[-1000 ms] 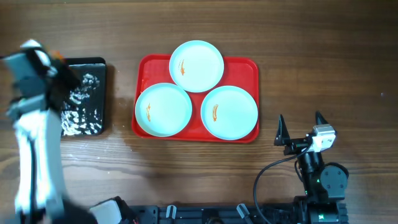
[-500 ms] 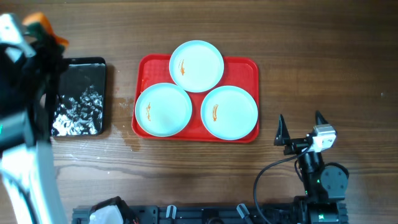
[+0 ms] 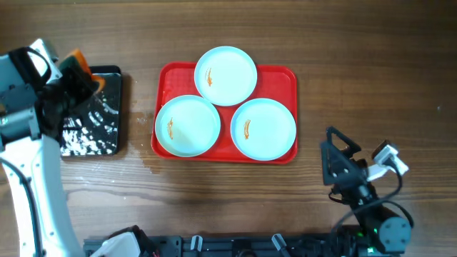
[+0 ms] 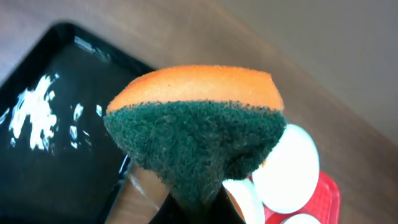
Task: Clean dirty plates on tray and stack at the side
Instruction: 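Reach the right gripper to the rim of the left front plate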
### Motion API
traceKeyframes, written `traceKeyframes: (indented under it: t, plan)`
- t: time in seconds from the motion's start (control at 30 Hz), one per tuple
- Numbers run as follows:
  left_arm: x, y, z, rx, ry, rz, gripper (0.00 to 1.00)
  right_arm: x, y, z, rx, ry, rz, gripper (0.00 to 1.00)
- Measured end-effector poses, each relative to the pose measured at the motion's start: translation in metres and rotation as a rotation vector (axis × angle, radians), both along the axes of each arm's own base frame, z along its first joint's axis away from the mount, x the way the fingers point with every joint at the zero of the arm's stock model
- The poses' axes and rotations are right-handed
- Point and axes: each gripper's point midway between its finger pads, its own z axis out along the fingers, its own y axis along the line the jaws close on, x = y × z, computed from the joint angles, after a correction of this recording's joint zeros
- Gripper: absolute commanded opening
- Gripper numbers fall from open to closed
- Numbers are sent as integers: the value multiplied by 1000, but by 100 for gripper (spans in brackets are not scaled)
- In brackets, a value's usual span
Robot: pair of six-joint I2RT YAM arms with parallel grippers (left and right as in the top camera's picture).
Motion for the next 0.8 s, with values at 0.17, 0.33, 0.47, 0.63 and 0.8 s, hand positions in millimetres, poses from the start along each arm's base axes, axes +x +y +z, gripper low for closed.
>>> traceKeyframes:
  t: [0.17,0.33,0.47,0.63,0.8]
  plan:
    - [4,1,-22,-29,70,1,4,7,11,23,-110,186,41,100]
    - [4,1,-23,-33,73,0,4,31,21,30,-461,500,129,100]
    - [3,0,-24,-37,77,-2,4,61,30,28,-735,702,276,99]
    - [-1,-2,-28,-49,101,0,4,105,70,21,-893,738,448,100]
    - [-8,-5,-33,-65,136,1,6,120,116,-27,-957,802,605,68]
